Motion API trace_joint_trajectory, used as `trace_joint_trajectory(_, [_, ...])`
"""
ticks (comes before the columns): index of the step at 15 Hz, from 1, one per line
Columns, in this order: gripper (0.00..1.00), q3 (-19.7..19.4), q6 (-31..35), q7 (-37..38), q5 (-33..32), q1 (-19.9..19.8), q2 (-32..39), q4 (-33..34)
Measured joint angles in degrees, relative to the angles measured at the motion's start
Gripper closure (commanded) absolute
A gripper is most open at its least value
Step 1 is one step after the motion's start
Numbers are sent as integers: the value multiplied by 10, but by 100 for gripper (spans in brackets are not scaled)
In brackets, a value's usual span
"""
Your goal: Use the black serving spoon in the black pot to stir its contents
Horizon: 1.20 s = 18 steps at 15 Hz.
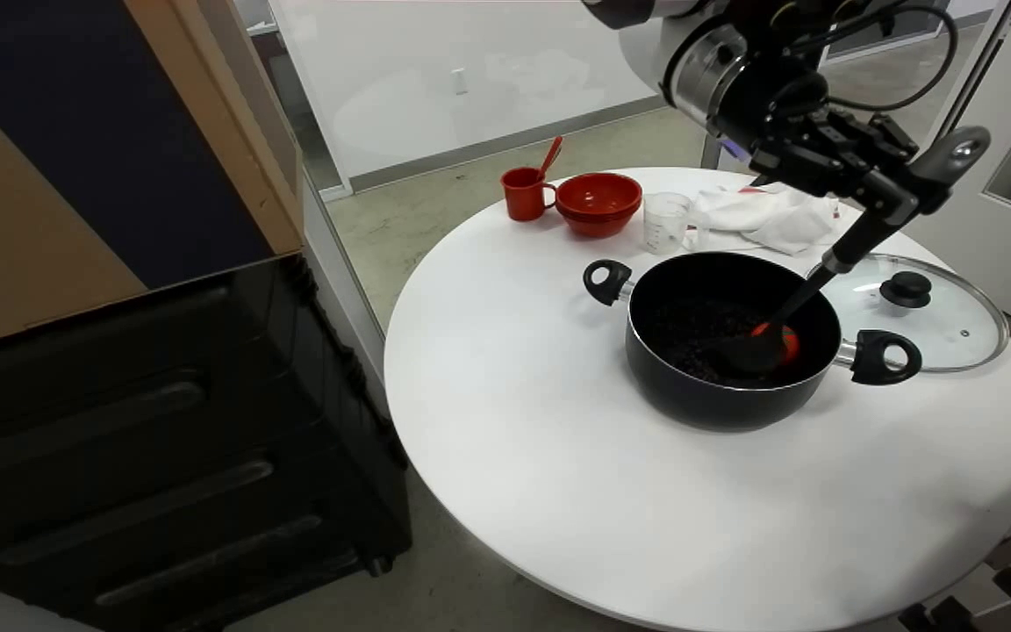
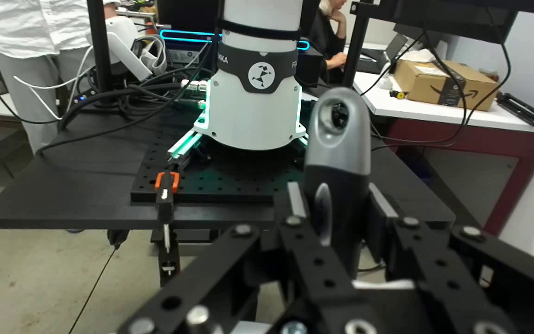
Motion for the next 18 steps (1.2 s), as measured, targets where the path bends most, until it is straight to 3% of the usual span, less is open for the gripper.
trace_joint_trajectory(7, [92, -29, 13, 7, 41, -53, -15, 17])
trace_joint_trajectory(18, [92, -59, 31, 57, 48, -58, 42, 14])
